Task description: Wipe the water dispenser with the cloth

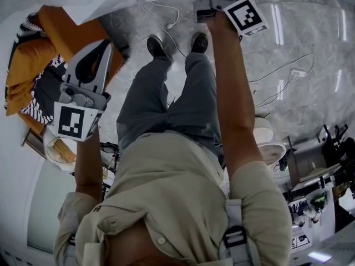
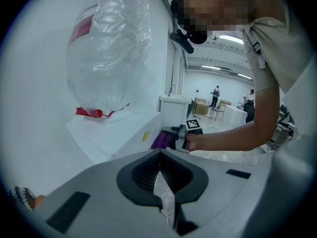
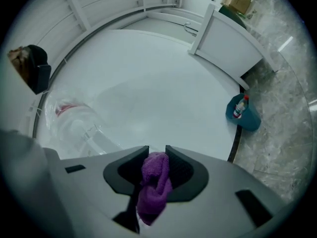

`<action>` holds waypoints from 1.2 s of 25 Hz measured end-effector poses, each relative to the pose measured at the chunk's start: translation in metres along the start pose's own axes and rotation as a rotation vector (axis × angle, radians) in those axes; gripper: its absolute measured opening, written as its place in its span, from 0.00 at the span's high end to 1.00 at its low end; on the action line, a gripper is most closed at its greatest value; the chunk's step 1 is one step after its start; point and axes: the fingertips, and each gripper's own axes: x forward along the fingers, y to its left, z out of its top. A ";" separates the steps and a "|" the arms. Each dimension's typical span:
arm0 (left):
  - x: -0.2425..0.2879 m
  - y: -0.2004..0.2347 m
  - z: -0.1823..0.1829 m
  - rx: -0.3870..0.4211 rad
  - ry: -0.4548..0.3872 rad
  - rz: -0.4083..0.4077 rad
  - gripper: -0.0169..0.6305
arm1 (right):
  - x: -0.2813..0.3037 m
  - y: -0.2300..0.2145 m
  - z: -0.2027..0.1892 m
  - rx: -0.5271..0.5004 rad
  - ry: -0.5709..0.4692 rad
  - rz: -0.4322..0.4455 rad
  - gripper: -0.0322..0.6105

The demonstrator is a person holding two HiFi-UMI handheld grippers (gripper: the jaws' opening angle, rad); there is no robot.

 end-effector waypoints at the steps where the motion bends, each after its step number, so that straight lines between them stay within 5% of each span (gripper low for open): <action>1: 0.000 0.000 0.001 -0.002 -0.003 0.000 0.95 | -0.001 0.001 0.003 -0.007 -0.005 -0.008 0.78; 16: 0.010 0.001 -0.020 -0.010 0.020 0.006 0.95 | -0.012 -0.160 -0.068 -0.016 0.115 -0.390 0.78; 23: 0.012 0.004 -0.035 -0.002 0.028 -0.004 0.95 | -0.024 -0.202 -0.123 0.048 0.155 -0.477 0.78; 30: 0.008 0.008 -0.046 -0.022 0.028 0.007 0.95 | -0.027 -0.198 -0.194 0.017 0.293 -0.495 0.78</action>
